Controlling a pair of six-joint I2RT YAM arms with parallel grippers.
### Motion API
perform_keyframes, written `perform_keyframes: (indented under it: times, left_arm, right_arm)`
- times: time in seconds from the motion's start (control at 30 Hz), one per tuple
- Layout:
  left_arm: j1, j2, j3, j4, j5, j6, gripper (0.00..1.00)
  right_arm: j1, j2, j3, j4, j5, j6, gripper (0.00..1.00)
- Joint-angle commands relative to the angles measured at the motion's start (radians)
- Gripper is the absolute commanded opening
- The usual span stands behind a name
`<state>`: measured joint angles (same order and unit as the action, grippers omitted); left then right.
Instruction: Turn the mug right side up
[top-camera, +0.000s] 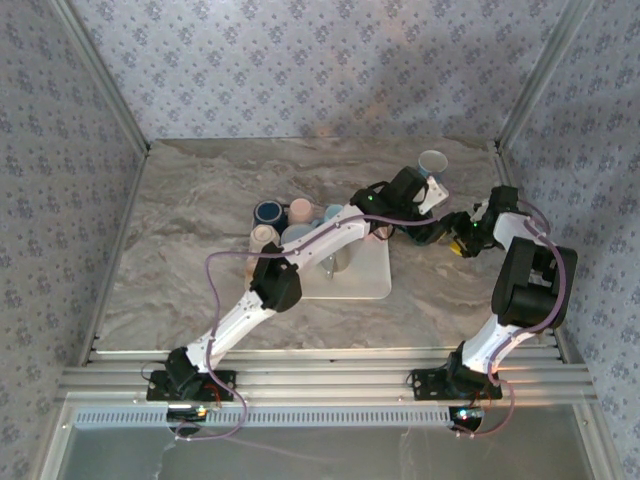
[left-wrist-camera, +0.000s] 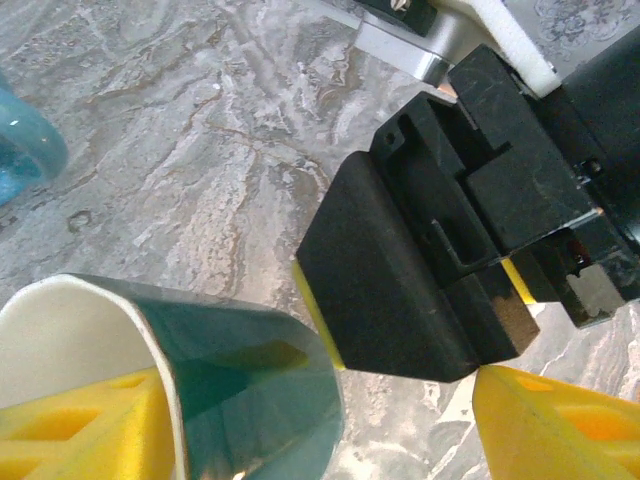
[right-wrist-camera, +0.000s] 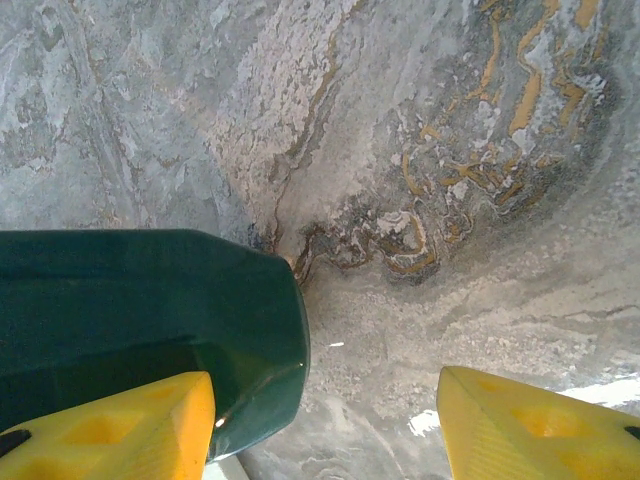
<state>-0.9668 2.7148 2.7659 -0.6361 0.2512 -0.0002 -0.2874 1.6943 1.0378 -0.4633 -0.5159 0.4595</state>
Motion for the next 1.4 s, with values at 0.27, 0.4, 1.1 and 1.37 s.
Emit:
perform_keyframes:
  times: [0.27,0.4,1.1,1.37]
  left_arm:
    - [-0.026,0.033,0.028,-0.02,0.085,-0.029,0.74]
    - [-0.03,0.035,0.024,-0.004,0.091,-0.036,0.74]
    - [-0.059,0.046,0.026,0.035,0.169,-0.077,0.73]
    - [-0.051,-0.01,0.032,0.076,0.173,-0.086,0.74]
  right_arm:
    - [0.002,-0.004,-0.012,0.003,-0.014,0.014,0.63]
    - [0.001,-0.034,-0.044,0.005,0.011,0.028,0.64]
    - [-0.104,-0.131,-0.123,-0.02,0.053,0.043,0.69]
    - [-0.148,-0.213,-0.156,-0.049,0.057,0.035,0.71]
